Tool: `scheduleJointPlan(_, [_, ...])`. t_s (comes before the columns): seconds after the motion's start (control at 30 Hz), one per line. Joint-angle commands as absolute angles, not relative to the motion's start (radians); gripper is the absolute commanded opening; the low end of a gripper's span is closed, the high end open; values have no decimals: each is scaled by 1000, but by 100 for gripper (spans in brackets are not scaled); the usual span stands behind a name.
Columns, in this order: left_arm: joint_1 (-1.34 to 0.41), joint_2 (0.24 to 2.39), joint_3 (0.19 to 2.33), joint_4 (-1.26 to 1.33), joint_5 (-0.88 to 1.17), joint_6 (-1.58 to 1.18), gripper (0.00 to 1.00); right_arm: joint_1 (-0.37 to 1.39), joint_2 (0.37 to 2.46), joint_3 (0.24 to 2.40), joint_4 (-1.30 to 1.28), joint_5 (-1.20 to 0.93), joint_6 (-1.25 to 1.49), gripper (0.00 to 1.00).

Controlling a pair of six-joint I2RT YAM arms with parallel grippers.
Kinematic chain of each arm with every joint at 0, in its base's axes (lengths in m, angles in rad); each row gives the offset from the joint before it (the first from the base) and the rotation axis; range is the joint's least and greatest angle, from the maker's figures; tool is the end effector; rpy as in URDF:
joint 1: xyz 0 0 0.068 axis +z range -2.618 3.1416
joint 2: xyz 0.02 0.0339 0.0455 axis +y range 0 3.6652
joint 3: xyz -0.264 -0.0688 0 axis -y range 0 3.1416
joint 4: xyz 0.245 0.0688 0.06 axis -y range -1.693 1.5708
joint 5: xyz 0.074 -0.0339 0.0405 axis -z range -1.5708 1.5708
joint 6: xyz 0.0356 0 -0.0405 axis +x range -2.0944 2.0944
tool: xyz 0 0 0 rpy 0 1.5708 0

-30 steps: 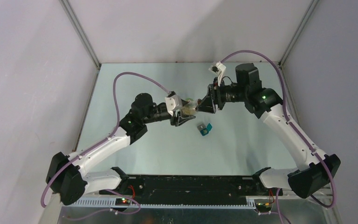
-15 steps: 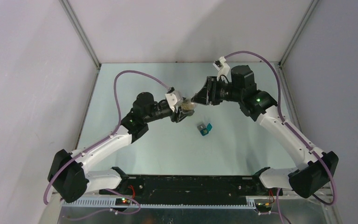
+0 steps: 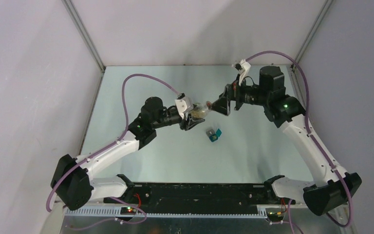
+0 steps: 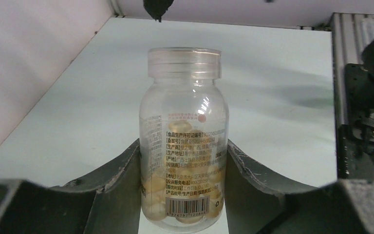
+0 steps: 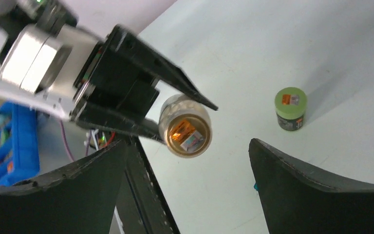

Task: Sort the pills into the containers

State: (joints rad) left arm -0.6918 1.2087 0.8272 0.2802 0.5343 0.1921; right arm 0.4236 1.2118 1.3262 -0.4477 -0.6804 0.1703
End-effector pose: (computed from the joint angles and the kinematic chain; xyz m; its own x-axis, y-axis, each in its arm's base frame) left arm 0.2043 -0.1928 0.3143 0.1029 0.1282 -0.9864 0.9368 0.3210 0.1394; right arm 0.2277 0.1272 0.4150 -0.4399 -0.0539 -0.8964 -0.7984 0.4803 0.3630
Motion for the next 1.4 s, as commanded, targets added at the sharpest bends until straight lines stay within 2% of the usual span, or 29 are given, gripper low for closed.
scheduleJointPlan(0.0, [-695,1207,877,312,652,192,0,397,1204,1352,-632,-954,-126,98])
scheduleJointPlan(0.17, [-694,1212,890,269,710,225,1,417,1237,1369,-716,-951,-251,95])
scheduleJointPlan(0.37, [-695,1211,885,258,747,258,1,424,1231,1367,-624,-910,-247,86])
scheduleJointPlan(0.57, [-695,1214,894,242,767,271,0,428,1240,1363,-579,-882,-242,66])
scheduleJointPlan(0.8, [-694,1219,904,238,776,274,0,467,1254,1362,-534,-781,-212,55])
scheduleJointPlan(0.97, [-694,1223,906,241,780,277,0,493,1265,1344,-421,-645,-70,47])
scheduleJointPlan(1.07, [-694,1219,905,240,776,282,0,484,1279,1333,-352,-568,53,52])
scheduleJointPlan(1.2, [-694,1209,896,252,761,286,0,435,1297,1332,-289,-590,244,79])
scheduleJointPlan(1.27, [-694,1208,893,251,751,289,0,424,1295,1332,-281,-633,257,85])
scheduleJointPlan(1.37, [-694,1210,891,251,745,287,0,407,1277,1332,-304,-723,218,88])
